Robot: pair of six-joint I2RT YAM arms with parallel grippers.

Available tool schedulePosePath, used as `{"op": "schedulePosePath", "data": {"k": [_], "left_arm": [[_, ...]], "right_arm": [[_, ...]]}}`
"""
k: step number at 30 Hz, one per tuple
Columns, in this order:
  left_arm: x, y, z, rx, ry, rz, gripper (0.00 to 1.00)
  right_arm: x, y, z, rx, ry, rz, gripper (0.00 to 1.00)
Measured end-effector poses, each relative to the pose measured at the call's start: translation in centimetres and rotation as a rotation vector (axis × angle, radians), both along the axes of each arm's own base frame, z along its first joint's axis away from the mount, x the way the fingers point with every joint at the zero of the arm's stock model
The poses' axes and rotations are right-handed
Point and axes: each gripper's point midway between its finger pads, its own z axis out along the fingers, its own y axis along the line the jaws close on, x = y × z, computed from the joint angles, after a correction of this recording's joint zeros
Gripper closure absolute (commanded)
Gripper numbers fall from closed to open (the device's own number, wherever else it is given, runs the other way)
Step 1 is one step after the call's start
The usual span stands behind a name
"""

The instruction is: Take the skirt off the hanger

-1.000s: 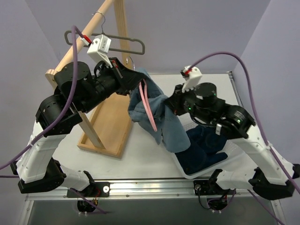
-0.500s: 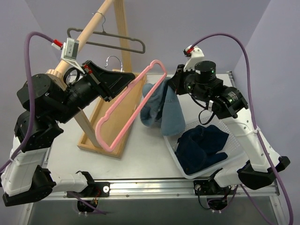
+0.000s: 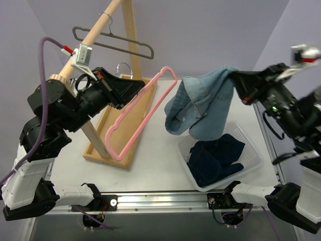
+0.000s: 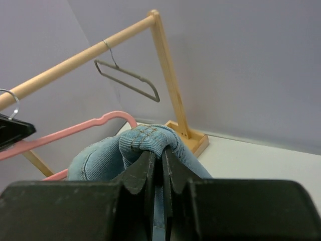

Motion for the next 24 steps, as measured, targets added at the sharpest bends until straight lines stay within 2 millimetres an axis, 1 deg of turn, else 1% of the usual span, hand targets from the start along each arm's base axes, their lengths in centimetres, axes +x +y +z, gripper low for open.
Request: {"op": "schedulePosePath", "data": {"k": [2,4,6,9,12,15,16,20,24], "left_arm": [[0.6,-0.9,-0.6,0.026,0.008,-0.003,0.98],[1.1,-1.8,-1.3,0.060,0.016,-0.010,0.98],[1.5,-2.6,-2.1,0.092,0.026,-0.019,0.98],[1.8,-3.4,-2.6,0.117,0.033,-0.034,0.98],[1.8,-3.8,-2.7,0.127,0.030,-0.047,0.98],[1.7,-4.0,-2.5,0.127,0.025,-0.057,0.98],[1.7,-4.0,-2.4,0.126,0.024,-0.060,0.98],[1.6,-4.2,-2.3,0.124,0.021,-0.070,0.98],[1.7,-4.5,-2.4,0.127,0.023,-0.078,0.98]], "right_arm": [[-1.8,-2.1,1.0,0.026,-0.029,-0.034,1.00],[-3.1,-3.9,1.2,0.039,-0.040,-0.070,1.00],[-3.7,-5.2,0.8,0.034,-0.028,-0.108,1.00],[-3.3,-6.2,-1.1,-0.008,0.029,-0.168,1.00],[-2.1,-6.4,-4.2,-0.080,0.111,-0.219,1.00],[-1.2,-6.3,-8.1,-0.162,0.203,-0.255,1.00],[-0.9,-6.3,-9.8,-0.190,0.237,-0.268,1.00],[-0.6,-6.6,-14.7,-0.247,0.338,-0.315,1.00],[-0.7,-7.6,-18.3,-0.236,0.431,-0.403,1.00]]}}
